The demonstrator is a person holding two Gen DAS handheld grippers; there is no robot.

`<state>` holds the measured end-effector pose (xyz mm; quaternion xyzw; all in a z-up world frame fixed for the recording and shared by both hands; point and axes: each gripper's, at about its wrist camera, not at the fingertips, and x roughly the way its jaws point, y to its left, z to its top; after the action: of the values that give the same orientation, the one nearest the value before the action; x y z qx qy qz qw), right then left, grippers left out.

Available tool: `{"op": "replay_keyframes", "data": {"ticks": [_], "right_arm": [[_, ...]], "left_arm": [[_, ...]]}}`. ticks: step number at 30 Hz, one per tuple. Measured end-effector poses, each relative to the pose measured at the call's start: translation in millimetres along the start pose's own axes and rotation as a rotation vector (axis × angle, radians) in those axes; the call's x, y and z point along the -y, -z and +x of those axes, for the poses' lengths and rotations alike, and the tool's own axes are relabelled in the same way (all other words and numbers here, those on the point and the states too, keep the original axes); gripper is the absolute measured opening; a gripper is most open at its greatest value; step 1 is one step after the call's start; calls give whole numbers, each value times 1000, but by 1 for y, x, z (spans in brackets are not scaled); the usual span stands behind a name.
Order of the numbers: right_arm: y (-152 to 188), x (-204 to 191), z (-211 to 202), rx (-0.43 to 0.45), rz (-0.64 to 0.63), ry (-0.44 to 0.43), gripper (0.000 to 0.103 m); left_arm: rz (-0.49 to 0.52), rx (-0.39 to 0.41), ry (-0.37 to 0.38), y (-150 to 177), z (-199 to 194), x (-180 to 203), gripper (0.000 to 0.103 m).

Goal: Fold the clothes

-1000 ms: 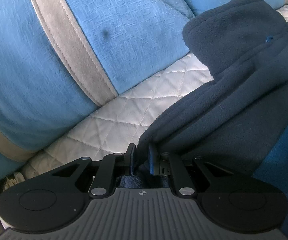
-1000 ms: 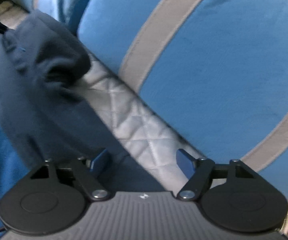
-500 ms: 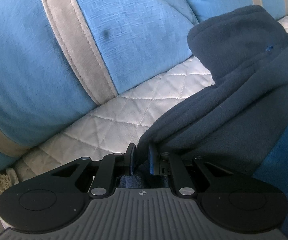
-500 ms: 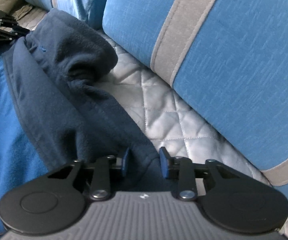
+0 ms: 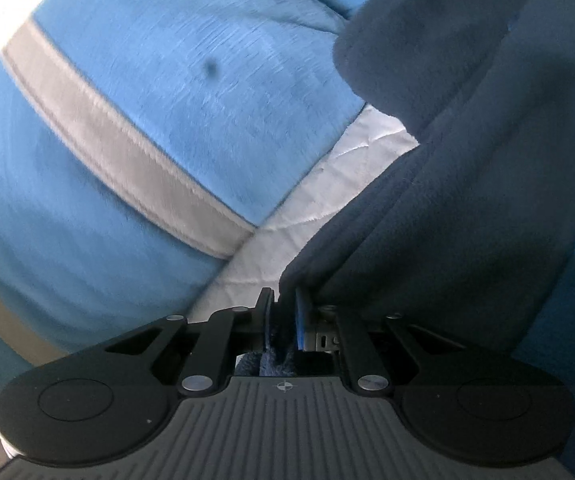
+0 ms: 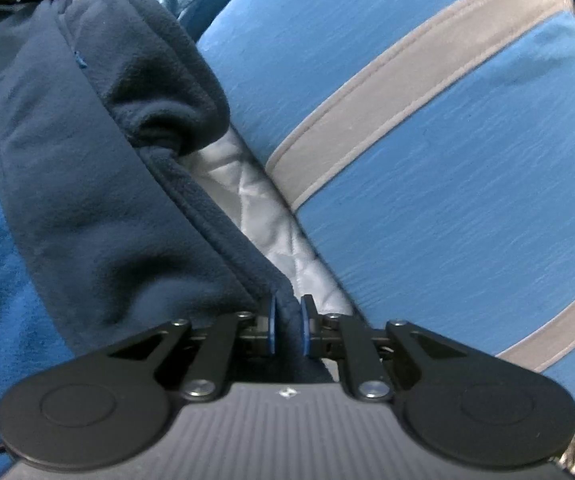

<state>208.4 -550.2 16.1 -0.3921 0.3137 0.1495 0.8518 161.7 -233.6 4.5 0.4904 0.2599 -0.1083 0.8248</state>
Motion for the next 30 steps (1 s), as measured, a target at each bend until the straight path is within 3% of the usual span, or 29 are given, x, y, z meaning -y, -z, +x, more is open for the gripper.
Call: {"op": "replay_keyframes", "data": {"ticks": [11,30], "right_arm": [[-8,-11,10,13,-92,108,11],[-12,-15,41,-5,-135,182,10]], "left_arm": [[101,-22,-86,-11,21,13,12],[88,-34,-138,-29,64,11,11]]}}
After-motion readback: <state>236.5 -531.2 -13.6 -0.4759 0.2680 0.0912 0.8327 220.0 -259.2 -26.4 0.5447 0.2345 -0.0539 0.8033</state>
